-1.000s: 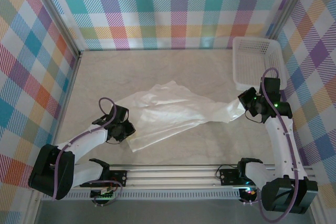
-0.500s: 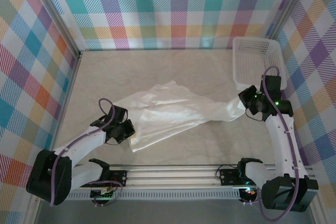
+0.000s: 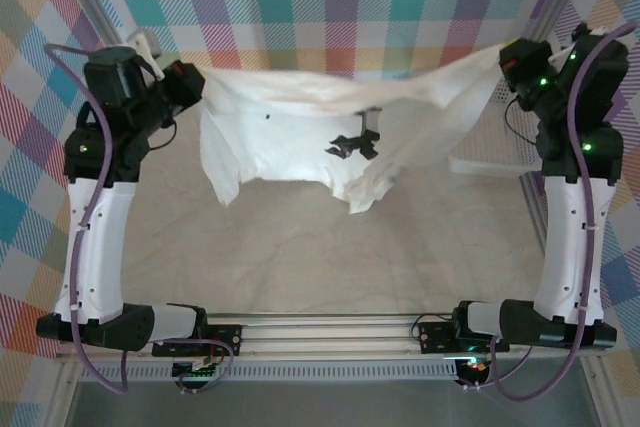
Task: Fold the inside-out t-shirt
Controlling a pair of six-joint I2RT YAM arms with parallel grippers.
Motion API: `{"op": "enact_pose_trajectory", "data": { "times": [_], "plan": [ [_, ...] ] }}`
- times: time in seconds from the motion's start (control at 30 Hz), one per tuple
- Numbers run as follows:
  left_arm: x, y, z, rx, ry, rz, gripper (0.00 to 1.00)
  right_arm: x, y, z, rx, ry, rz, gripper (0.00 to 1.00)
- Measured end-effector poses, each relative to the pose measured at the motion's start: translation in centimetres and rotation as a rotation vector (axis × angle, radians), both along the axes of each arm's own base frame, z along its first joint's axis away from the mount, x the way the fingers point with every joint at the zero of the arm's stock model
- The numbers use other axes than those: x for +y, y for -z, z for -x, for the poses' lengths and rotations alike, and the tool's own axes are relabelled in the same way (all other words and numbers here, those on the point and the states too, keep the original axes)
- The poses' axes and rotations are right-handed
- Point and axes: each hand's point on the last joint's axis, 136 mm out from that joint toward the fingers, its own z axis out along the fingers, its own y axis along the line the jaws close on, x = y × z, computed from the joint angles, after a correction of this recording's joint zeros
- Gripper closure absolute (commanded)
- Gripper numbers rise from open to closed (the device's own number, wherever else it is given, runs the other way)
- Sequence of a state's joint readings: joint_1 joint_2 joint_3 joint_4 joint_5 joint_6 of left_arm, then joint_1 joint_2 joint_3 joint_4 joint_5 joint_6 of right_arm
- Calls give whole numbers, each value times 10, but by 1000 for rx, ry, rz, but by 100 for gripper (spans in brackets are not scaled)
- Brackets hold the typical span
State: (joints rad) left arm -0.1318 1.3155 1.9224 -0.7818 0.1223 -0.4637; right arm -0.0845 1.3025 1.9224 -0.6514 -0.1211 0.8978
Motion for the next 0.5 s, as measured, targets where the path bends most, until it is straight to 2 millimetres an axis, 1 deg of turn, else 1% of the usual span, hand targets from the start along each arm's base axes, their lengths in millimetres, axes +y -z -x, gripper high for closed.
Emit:
{"op": "enact_pose_trajectory", "data": {
  "times": [0.1, 0.2, 0.27, 0.33, 0.37, 0.4, 0.43, 0.47, 0.5],
  "plan": [
    [4, -27, 17, -67, 1, -27, 100, 1, -40, 12, -91, 0, 9, 100],
    [11, -53, 43, -153, -12, -50, 100, 3, -80, 34, -197, 1, 32, 100],
    [17, -74, 66, -224, -32, -64, 100, 3, -104, 54, -268, 8, 45, 100],
    [24, -93, 85, -285, -56, -67, 100, 4, -120, 68, -318, 9, 54, 100],
    [26, -100, 89, -306, -67, -70, 100, 5, -129, 74, -344, 8, 59, 100],
    [28, -108, 95, -329, -75, -73, 100, 6, -135, 75, -358, 5, 61, 100],
    [29, -115, 99, -350, -80, -75, 100, 7, -142, 77, -379, -2, 62, 100],
    [30, -120, 98, -362, -83, -75, 100, 9, -148, 76, -398, -11, 64, 100],
    [29, -121, 93, -360, -83, -76, 100, 10, -151, 72, -407, -21, 65, 100]
  ]
}}
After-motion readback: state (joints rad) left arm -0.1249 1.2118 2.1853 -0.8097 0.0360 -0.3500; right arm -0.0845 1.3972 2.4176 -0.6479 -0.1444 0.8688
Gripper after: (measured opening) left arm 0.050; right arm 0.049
